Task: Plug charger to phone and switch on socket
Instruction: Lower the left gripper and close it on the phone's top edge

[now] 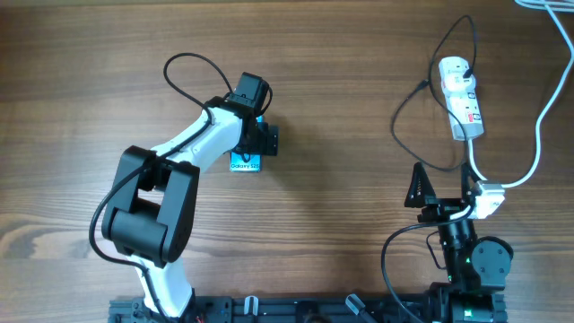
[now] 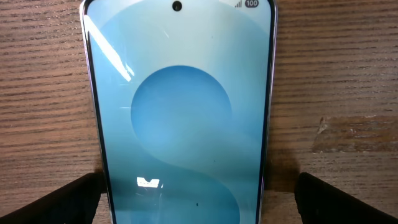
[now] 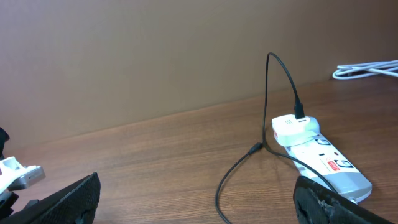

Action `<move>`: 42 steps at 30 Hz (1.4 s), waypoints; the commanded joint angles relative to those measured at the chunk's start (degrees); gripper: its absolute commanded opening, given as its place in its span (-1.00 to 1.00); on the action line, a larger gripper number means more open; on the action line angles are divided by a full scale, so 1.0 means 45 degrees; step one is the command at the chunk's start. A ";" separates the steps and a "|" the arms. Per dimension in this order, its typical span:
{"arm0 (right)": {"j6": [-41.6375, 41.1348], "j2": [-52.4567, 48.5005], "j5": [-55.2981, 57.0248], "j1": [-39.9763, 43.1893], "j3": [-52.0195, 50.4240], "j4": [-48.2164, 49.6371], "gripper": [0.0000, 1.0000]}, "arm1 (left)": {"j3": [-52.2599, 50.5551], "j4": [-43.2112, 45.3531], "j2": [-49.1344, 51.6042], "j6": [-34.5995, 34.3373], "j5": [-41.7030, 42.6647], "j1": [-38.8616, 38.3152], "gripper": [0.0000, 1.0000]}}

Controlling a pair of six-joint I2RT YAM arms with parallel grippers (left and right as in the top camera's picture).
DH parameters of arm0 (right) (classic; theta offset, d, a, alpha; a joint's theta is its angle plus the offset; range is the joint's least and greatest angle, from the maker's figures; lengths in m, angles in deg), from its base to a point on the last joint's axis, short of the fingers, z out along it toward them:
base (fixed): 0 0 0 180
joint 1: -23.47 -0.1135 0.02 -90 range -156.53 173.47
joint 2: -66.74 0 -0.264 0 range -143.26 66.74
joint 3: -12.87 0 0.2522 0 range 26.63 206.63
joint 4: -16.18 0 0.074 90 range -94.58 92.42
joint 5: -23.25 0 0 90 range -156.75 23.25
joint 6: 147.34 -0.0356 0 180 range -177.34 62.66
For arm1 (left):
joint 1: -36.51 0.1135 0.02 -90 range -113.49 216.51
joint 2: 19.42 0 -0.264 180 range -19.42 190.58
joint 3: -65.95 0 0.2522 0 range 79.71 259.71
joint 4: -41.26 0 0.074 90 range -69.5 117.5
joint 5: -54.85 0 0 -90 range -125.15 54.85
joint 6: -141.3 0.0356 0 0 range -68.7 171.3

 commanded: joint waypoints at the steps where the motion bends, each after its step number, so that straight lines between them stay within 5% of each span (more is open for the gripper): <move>1: 0.0000 0.0136 0.0126 0.0029 -0.0015 0.0044 0.99 | -0.0427 0.0112 0.0223 -0.0121 0.0641 -0.0117 1.00; 35: -0.0005 0.0136 0.0126 0.0029 -0.0015 0.0044 0.99 | -0.0442 0.0311 0.1525 -0.0597 -0.0024 -0.0117 0.92; 42: -0.0005 0.0136 0.0126 0.0029 -0.0015 0.0044 0.99 | -0.0442 0.0151 0.1535 -0.0597 -0.0024 -0.0117 0.56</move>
